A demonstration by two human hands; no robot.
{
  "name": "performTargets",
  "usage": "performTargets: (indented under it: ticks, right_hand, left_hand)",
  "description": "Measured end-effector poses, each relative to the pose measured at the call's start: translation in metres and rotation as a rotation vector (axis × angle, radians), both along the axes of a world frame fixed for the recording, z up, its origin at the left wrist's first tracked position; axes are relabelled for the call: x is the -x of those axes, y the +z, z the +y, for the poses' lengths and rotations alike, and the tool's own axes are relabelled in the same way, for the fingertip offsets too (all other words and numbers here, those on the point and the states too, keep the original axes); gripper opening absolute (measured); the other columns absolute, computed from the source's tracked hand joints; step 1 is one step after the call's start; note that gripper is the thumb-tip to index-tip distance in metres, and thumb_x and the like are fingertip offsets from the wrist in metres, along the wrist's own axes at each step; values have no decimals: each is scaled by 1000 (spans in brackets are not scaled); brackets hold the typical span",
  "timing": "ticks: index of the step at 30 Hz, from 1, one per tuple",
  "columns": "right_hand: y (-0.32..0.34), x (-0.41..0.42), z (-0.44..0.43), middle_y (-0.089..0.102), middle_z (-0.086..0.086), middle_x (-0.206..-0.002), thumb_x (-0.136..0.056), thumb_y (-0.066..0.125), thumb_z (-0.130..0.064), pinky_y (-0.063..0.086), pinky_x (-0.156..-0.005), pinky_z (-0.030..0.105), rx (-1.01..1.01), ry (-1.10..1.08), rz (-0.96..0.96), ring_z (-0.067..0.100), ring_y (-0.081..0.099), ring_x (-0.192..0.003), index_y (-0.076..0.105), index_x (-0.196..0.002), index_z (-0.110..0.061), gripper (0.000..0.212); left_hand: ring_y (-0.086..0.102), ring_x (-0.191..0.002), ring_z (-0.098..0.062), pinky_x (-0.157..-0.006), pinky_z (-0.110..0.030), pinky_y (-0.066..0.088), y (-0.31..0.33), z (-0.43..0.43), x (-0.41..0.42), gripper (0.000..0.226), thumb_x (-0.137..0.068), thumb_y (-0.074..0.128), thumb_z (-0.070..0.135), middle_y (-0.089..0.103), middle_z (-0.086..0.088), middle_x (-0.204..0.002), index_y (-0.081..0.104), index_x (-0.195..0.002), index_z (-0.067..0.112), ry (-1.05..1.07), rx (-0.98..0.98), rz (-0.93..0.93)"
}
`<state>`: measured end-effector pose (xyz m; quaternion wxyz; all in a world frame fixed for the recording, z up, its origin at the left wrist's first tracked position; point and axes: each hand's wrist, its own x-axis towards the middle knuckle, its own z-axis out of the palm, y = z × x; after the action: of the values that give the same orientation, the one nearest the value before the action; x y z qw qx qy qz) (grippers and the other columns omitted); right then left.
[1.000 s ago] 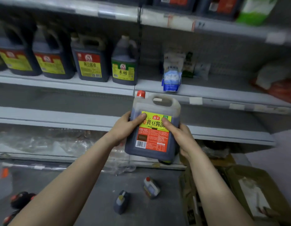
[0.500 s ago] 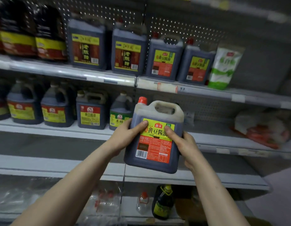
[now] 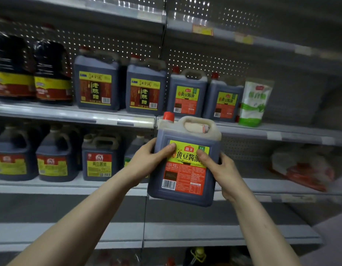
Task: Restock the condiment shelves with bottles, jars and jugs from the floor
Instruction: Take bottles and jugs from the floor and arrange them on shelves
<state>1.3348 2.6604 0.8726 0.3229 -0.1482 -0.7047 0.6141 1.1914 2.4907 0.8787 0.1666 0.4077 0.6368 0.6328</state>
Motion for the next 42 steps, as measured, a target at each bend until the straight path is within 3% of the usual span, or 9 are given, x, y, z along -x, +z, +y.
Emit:
performTargets:
  ticks: [10,16,20,23,28,35,42]
  right_hand:
    - [45,48,69,78,-9,-96,-57,83,-57,57,-60,19,-98,31,102,12,76,-85,63,-113,-28,67]
    - [73,83,111,77,-11,-100,-54,85,-60,59,-64,22,-165,59,172,13,75,-88,62,-115,-30,72]
    - [90,105,134,75,-18,-100,-52,84,-70,57,-63,17,-241,62,199,5,74,-89,63,-111,-37,70]
    - [100,122,147,74,-20,-103,-50,82,-75,58,-66,18,-286,67,203,4,73,-91,62,-109,-41,71]
    - [113,151,157,75,-19,-99,-55,82,-70,58,-64,18,-299,66,221,4,73,-88,63,-109,-36,66]
    - [132,185,164,74,-24,-97,-61,80,-60,56,-64,15,-293,65,247,1,72,-89,63,-110,-33,58]
    - [137,199,174,75,-20,-102,-61,81,-61,56,-65,15,-321,68,268,2,72,-91,62,-117,-34,65]
  left_hand:
    - [71,-101,-15,-92,-43,56,43,62,44,71,-71,74,66,73,3,-112,54,-128,29,3,-111,52]
    - [72,-98,-12,-79,-30,59,69,96,70,52,-75,69,59,73,7,-111,56,-121,38,28,-158,120]
    - [71,-100,-9,-83,-29,57,83,115,88,63,-72,71,67,73,12,-111,54,-126,39,58,-193,158]
    - [70,-100,-7,-77,-21,57,92,124,102,62,-69,69,68,72,15,-110,56,-123,40,87,-208,200]
    - [70,-101,-8,-80,-25,58,106,134,132,59,-73,69,65,72,11,-112,57,-123,36,99,-200,249]
    - [69,-99,-3,-73,-15,55,127,142,166,48,-78,65,58,72,16,-109,58,-121,37,112,-204,326]
    - [68,-102,-3,-88,-28,56,130,153,186,49,-79,63,56,72,14,-112,57,-123,34,117,-200,370]
